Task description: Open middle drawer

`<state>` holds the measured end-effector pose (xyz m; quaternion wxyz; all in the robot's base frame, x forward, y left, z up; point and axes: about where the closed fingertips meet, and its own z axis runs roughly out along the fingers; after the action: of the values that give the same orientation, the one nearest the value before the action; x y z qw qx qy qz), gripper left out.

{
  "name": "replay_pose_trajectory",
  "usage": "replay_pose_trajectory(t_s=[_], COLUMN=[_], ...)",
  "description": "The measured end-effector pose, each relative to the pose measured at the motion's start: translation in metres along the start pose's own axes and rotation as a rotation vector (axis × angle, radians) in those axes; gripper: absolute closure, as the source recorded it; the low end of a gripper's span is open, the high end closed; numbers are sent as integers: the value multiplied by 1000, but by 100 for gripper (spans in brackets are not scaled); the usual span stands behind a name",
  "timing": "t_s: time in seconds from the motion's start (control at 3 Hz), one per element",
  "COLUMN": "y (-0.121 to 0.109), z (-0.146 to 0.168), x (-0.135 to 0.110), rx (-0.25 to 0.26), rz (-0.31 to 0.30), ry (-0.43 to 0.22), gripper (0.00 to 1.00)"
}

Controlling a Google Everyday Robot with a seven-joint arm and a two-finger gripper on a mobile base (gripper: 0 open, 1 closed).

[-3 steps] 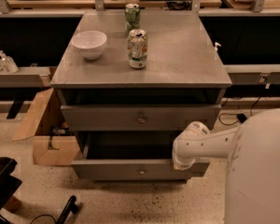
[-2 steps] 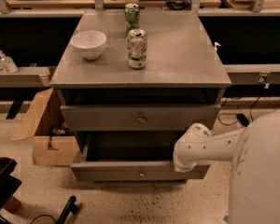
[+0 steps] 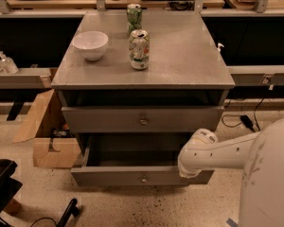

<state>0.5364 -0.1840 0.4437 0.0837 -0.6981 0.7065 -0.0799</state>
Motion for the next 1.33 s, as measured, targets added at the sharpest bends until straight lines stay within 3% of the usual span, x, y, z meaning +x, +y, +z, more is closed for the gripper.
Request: replay_pose_trajectory(t_s=[1.0,1.33], y=[3,3], z=[2,3], x=[0,0], rx=[-6,-7], rz=[-1,-1], ry=[1,1], gripper=[5,0])
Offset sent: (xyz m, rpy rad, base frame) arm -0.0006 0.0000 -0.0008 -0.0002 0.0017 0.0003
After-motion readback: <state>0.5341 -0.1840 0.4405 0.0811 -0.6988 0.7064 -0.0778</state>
